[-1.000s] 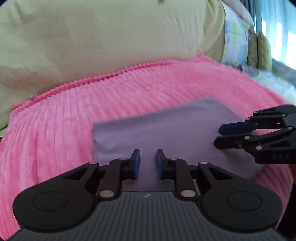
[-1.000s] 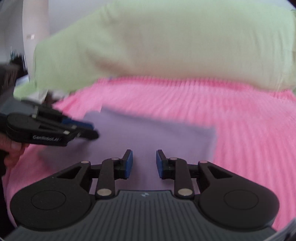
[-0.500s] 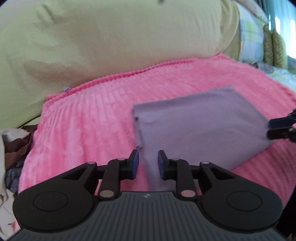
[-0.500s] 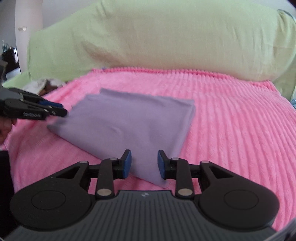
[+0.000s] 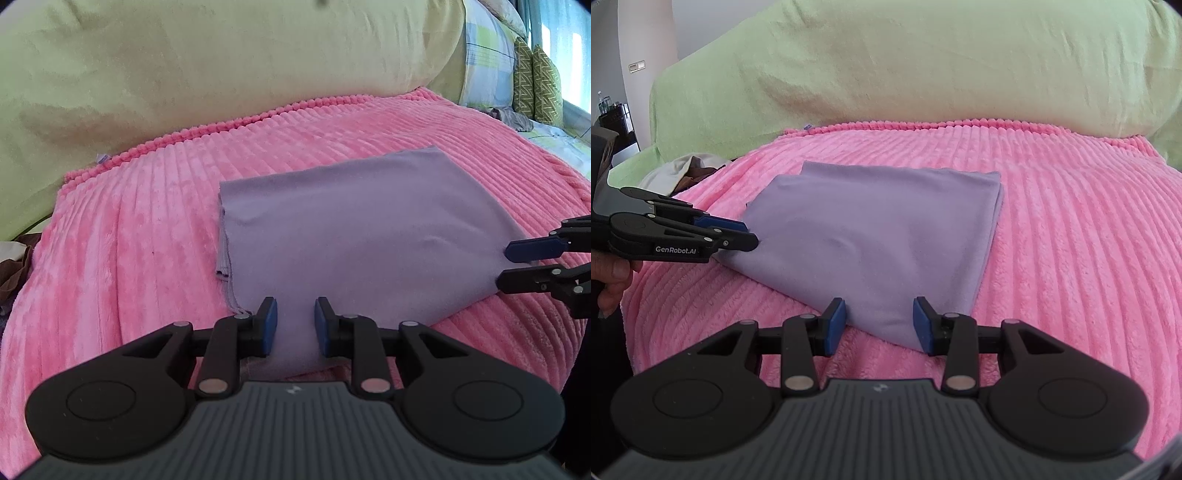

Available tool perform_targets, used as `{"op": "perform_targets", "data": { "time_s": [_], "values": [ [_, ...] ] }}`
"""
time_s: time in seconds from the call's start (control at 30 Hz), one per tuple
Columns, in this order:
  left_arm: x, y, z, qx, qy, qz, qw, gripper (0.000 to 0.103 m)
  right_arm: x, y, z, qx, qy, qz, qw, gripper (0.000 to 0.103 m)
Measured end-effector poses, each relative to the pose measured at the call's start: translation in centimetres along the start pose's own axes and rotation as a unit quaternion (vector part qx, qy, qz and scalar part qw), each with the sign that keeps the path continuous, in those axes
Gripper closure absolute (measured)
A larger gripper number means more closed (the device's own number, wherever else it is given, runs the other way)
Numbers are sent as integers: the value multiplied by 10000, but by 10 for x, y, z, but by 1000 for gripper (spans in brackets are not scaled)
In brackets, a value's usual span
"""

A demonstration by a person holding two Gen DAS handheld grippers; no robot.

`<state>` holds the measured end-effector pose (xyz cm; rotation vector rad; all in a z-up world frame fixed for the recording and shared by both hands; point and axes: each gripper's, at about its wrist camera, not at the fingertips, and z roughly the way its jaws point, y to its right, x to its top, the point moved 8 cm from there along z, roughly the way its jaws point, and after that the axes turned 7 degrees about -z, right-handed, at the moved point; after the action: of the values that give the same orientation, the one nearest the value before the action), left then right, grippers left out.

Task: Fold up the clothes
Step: 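Move both open grippers toward the folded T-shirt's short edge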

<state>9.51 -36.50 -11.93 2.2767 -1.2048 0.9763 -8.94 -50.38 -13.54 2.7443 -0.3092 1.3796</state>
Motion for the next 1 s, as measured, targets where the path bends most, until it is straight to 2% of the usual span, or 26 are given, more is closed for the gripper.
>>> {"op": "perform_targets", "data": {
  "time_s": [0.47,0.63,0.7,0.77,0.87,1.0],
  "values": [
    [-6,-1,-8,51,21,58,10000,73,-5,-1,-7,-111,-154,-24,9998,68],
    [-14,4,-32,28,237,259,9994,69,-4,1,-24,-301,-124,14,9995,67],
    [-20,7,-34,-13,216,329,9992,65,-5,-1,-29,-309,-84,23,9995,66],
    [-26,7,-31,-13,142,359,9993,63,-7,-2,-32,-271,-68,27,9996,59],
    [-31,6,-30,-12,112,391,9992,63,-18,-1,-26,-238,-246,113,9994,59],
    [-30,8,-36,53,144,685,9975,63,-20,2,-31,-357,-171,165,9991,59]
  ]
}}
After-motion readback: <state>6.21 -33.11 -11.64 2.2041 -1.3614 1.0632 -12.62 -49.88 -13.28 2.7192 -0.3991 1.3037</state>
